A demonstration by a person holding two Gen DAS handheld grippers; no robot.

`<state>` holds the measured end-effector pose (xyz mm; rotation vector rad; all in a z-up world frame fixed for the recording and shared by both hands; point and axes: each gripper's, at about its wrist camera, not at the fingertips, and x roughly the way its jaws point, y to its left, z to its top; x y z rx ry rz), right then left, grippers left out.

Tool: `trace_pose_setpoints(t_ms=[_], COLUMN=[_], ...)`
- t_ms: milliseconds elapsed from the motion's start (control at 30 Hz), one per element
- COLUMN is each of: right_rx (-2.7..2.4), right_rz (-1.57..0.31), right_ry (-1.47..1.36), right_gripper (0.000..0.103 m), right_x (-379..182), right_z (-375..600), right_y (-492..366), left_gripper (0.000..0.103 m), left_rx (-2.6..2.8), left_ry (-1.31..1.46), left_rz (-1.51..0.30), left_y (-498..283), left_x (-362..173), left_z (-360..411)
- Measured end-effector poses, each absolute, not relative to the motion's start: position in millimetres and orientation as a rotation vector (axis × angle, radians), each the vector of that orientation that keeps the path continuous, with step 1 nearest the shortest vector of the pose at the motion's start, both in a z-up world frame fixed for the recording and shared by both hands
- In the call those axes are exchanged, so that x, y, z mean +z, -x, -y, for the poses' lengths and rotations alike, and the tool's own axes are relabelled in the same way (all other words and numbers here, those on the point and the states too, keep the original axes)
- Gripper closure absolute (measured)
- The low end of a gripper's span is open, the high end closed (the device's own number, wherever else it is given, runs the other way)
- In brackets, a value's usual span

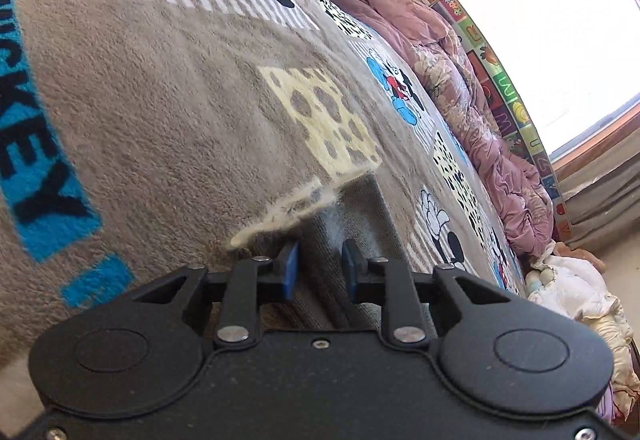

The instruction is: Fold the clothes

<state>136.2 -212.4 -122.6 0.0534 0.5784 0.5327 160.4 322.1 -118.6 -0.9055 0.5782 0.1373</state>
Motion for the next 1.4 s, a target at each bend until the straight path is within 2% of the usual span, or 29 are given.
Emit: trace_pose_setpoints(t_ms=[233, 367, 467, 767, 900, 967, 1067, 1100, 1233, 1400], right_rx=[0.542, 0.540, 0.540, 0.564, 0.613, 0.616, 0.600, 0.598, 0.632, 0.579], right_rz=[-0.586, -0.602, -0.602, -0.547, -0.543, -0.566, -0.673, -0.652, -0.532, -0.582], right_ry=[-0.046, -0.045, -0.013, 0.067, 0.075, 0.070, 0.090, 0.095, 0.046, 0.037], right_gripper=[0.069, 0.069, 0.068, 0.065, 0.065, 0.065, 0.061, 0.061, 0.061, 0.061], right_x=[-123.6, -126.2, -123.4, -96.2, -92.7, -100.3, -123.0, -124.5, -110.4, -129.8], right_z=[213.8, 213.6, 210.3, 195.5, 172.5, 164.2, 156.3, 155.8, 160.3, 154.0], right_y=[-139.0, -142.3, -140.7, -126.8, -129.5, -133.3, -141.9, -138.0, -114.5, -118.6], left_gripper=[0.098, 0.098, 0.092, 0.089, 0.089, 0.085, 0.085, 0.085, 0.084, 0.083], left_rx=[0.130, 0.161, 0.187, 0.101, 0.045, 0.058, 0.082, 0.090, 0.024, -0.074], left_ry=[0.853, 0.832, 0.823, 0.489, 0.347, 0.299, 0.305, 0.310, 0.252, 0.204], left_rz=[-0.483, -0.555, -0.602, -0.516, -0.572, -0.626, -0.645, -0.648, -0.564, -0.596], left_y=[-137.0, -145.7, -148.8, -144.5, -168.1, -181.1, -182.5, -182.2, -158.9, -146.6], left_x=[-79.8, -101.1, -116.3, -64.7, -78.9, -98.0, -112.0, -116.1, -90.9, -96.7], left_z=[-318.9, -321.7, -325.0, -288.6, -257.0, -249.5, -253.1, -254.8, -235.8, -198.4])
